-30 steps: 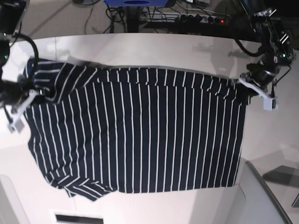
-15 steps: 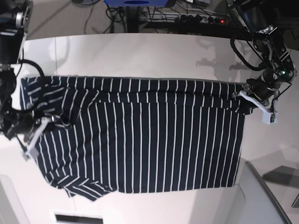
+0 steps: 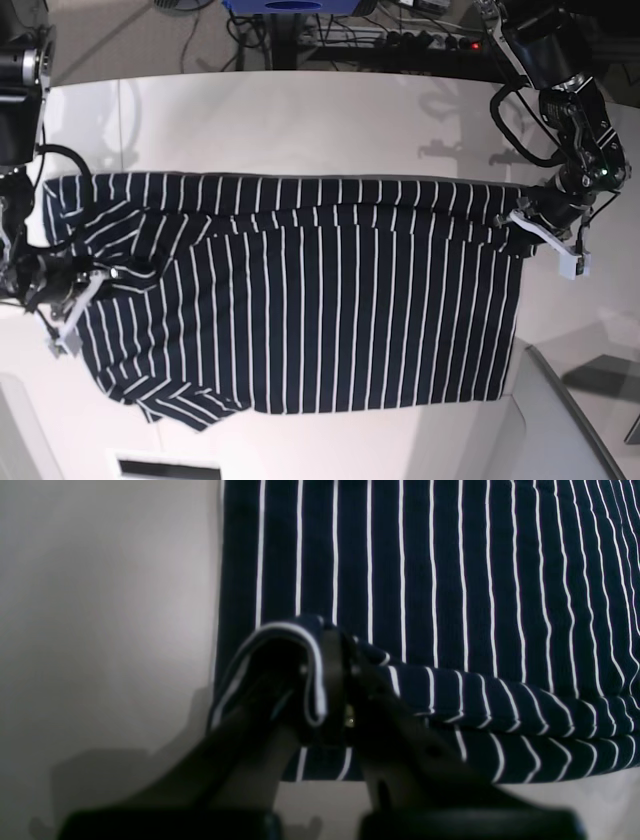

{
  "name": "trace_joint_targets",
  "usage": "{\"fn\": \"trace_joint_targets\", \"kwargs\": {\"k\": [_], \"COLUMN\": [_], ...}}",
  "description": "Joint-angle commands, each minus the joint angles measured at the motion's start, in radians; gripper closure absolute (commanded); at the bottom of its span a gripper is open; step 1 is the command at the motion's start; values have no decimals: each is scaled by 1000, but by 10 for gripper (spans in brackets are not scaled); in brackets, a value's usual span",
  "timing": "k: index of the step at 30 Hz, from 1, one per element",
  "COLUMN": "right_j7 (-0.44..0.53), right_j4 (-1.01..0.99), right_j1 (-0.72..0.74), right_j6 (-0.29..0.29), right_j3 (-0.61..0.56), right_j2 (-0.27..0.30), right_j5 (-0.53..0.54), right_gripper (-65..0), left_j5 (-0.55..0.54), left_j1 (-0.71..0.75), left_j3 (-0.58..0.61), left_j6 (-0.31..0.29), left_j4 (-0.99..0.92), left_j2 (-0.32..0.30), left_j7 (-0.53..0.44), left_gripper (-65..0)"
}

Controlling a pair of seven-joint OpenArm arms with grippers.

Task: Layout the t-shirt on the table in an organized manner, then fold the t-shirt properly
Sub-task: 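Drag the shirt edge toward the hem with both grippers, folding it over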

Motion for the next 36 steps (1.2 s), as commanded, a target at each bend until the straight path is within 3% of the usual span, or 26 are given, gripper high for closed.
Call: {"fn": "trace_joint_targets", "kwargs": {"k": [1, 7, 24, 28, 36], "right_j7": [44, 76, 133, 159, 168], "right_j4": [17, 14, -61, -61, -63], "right_j1": [31, 49, 131, 141, 158], "right_j6": [4, 4, 4, 4, 4], "right_j3": [6, 5, 3, 3, -101], "right_j2": [16, 18, 16, 16, 13], "right_j5": [17, 16, 14, 14, 14], "right_gripper": [-6, -6, -6, -6, -6], "left_j5": [-8, 110, 119, 119, 119], "left_j1": [-21, -29, -115, -127, -129], "left_j3": [-3, -3, -3, -3, 62], "left_j6": [-2, -2, 1, 30, 30], "left_j4": [15, 13, -77, -79, -126], "left_j2": [-15, -6, -10, -12, -15], "left_j7": [-23, -94, -100, -100, -122], "left_gripper": [0, 0, 0, 0, 0]}}
